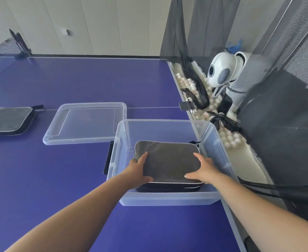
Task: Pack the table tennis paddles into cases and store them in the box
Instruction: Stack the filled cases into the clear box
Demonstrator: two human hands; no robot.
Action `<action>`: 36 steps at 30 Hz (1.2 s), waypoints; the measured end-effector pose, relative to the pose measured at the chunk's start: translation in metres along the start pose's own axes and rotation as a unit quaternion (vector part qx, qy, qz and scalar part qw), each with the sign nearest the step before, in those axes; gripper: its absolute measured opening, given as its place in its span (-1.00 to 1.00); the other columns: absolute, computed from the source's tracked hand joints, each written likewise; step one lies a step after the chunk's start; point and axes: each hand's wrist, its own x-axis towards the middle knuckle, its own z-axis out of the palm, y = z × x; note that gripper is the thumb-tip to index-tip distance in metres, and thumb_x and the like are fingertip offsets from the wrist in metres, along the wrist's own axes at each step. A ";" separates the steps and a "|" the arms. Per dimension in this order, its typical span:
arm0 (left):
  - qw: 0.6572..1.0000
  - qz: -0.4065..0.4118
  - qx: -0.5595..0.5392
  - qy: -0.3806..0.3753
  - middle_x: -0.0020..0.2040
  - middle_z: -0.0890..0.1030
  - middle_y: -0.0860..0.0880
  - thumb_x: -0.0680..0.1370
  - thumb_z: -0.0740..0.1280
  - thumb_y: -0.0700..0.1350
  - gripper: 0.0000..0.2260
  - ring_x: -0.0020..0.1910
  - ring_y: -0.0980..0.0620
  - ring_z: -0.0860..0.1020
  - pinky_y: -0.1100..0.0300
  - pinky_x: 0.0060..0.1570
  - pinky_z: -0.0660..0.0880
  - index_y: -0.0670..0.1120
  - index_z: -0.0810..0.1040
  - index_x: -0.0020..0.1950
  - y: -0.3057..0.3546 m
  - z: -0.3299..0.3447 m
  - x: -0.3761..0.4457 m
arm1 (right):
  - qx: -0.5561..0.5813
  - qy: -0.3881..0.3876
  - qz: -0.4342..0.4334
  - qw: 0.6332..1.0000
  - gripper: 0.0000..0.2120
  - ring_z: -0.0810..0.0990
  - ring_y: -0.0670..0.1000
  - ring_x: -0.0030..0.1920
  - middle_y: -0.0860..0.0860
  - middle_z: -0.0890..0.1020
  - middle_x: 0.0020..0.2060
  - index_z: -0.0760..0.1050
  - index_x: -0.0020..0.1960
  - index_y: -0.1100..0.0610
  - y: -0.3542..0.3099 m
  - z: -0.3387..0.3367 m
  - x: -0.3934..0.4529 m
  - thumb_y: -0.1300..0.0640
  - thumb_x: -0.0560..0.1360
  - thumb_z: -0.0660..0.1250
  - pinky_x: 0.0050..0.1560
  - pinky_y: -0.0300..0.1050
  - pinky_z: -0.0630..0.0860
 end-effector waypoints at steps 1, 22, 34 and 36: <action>1.000 0.002 0.005 0.001 0.49 0.18 -0.14 0.50 0.40 0.15 -0.11 0.37 -0.16 0.39 0.00 0.34 0.40 0.19 -0.21 0.58 0.000 0.000 0.000 | 0.001 0.004 0.000 1.000 0.00 0.43 0.08 0.27 0.05 0.22 0.35 0.11 0.54 -0.12 0.000 0.000 0.000 -0.07 0.26 0.60 0.19 0.05 0.54; 0.980 0.126 0.060 0.145 0.52 0.23 -0.02 0.61 0.26 0.05 -0.45 0.43 -0.07 0.32 -0.01 0.28 0.43 0.09 0.13 0.56 -0.005 -0.044 -0.036 | -0.161 0.120 -0.061 0.978 -0.31 0.11 0.18 0.53 0.09 0.10 0.55 0.16 0.54 0.01 -0.067 0.018 -0.033 -0.24 0.52 0.25 0.45 0.12 0.24; 0.944 0.140 0.204 0.217 0.49 0.33 0.04 0.63 0.18 0.09 -0.50 0.46 -0.05 0.24 0.05 0.39 0.23 0.03 0.19 0.55 -0.154 -0.136 -0.085 | -0.167 0.194 -0.146 0.956 -0.43 0.05 0.17 0.55 0.07 0.08 0.57 0.14 0.55 0.02 -0.229 0.118 -0.101 -0.21 0.62 0.06 0.50 0.12 0.14; 0.945 0.114 0.214 0.218 0.47 0.34 0.03 0.63 0.19 0.10 -0.49 0.45 -0.06 0.25 0.04 0.38 0.25 0.03 0.20 0.55 -0.189 -0.147 -0.093 | -0.175 0.190 -0.161 0.953 -0.43 0.04 0.17 0.55 0.07 0.08 0.57 0.15 0.54 0.03 -0.255 0.139 -0.107 -0.20 0.62 0.07 0.50 0.10 0.11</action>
